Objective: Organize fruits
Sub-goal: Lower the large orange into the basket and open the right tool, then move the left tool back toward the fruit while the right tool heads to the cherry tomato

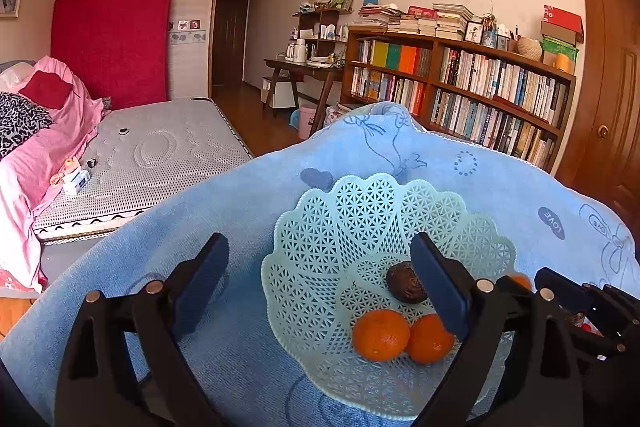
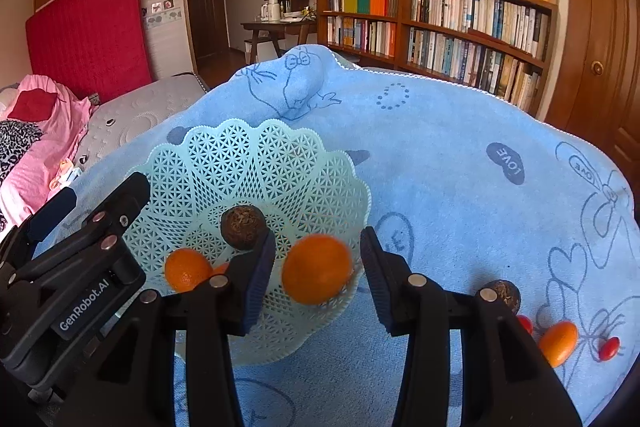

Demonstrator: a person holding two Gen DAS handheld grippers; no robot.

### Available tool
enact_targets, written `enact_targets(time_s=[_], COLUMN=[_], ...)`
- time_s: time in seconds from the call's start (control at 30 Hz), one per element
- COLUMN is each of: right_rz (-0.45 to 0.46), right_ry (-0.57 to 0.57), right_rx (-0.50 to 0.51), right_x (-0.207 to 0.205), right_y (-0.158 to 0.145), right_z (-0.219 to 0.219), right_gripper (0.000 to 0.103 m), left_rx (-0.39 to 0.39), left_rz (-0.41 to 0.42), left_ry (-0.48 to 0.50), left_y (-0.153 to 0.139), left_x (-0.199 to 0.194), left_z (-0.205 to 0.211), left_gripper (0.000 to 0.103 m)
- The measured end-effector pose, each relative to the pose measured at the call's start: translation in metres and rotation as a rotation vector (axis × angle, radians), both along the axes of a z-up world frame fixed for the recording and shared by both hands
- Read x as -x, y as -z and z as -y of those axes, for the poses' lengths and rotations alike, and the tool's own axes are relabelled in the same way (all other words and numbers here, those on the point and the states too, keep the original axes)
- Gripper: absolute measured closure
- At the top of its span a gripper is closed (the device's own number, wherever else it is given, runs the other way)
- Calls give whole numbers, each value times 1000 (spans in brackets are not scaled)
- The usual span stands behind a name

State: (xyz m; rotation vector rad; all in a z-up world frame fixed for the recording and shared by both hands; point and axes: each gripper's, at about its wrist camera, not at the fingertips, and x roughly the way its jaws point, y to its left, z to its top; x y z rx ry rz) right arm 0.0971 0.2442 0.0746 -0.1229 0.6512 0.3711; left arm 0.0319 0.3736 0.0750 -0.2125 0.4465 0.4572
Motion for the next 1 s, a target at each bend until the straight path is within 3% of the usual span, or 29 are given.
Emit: enact_targets(time_s=[0.1,0.37,0.6,1.0], right_rz=[50,96,114,95], right_ry=[10,40,112,237], right_rx=[32,82,131,131], right_x=[7,19,29,38], right_y=[-4,-8,-4,-2], right_z=[1,7,26,85], right_gripper=[52,52,51,51], left_rx=[2,-12,-57,-148], left_rz=[0,9,17,16], left_ry=[1,-2,31,127], left_y=[0,-1,-3,-2], left_x=[0,1,3,3], left_z=[0,3,15,48], left_gripper=[9,9,9,9])
